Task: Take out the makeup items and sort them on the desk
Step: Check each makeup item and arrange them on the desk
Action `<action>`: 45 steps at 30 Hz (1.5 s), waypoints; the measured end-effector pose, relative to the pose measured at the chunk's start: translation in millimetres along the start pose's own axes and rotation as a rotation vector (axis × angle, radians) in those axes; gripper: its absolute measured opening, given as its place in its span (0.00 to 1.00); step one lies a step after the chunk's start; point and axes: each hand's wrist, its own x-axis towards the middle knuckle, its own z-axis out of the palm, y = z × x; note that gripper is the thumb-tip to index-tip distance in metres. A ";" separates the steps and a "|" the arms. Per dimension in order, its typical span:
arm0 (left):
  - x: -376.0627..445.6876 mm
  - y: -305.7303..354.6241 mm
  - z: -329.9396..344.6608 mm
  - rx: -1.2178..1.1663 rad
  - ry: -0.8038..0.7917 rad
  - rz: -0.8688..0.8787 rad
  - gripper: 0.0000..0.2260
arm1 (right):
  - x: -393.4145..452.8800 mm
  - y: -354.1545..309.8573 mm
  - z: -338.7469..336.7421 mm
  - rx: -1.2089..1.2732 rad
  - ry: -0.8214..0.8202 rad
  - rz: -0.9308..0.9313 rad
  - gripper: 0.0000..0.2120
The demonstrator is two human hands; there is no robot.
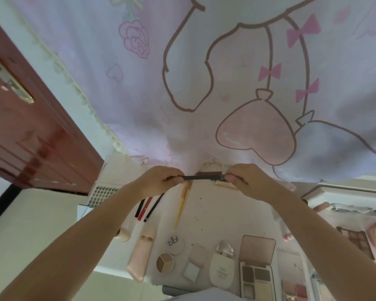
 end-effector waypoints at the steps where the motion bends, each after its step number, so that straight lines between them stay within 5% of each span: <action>1: -3.8 -6.7 -3.8 -0.086 -0.009 -0.068 0.10 | -1.2 5.4 -4.0 0.002 0.043 0.020 0.21; 5: -27.9 -41.0 -19.4 -0.128 -0.009 -0.267 0.09 | -13.2 28.3 -36.6 -0.006 0.194 0.194 0.25; 9: -24.1 -37.3 -3.1 -0.070 -0.063 -0.227 0.09 | 0.4 22.5 -13.7 -0.014 0.074 0.153 0.09; 26: -47.3 -52.8 46.7 -0.314 -0.035 -0.344 0.13 | 43.4 -3.4 63.0 0.140 -0.100 0.141 0.09; 32: -54.1 -59.9 53.0 -0.346 -0.011 -0.387 0.07 | 57.7 1.2 62.9 0.143 -0.095 0.173 0.09; 36: -56.1 -62.5 52.1 -0.335 -0.001 -0.392 0.14 | 59.5 -3.8 66.3 0.138 -0.168 0.148 0.09; 45: -56.5 -67.2 54.3 -0.351 -0.008 -0.421 0.07 | 64.7 -3.8 73.4 0.190 -0.189 0.139 0.10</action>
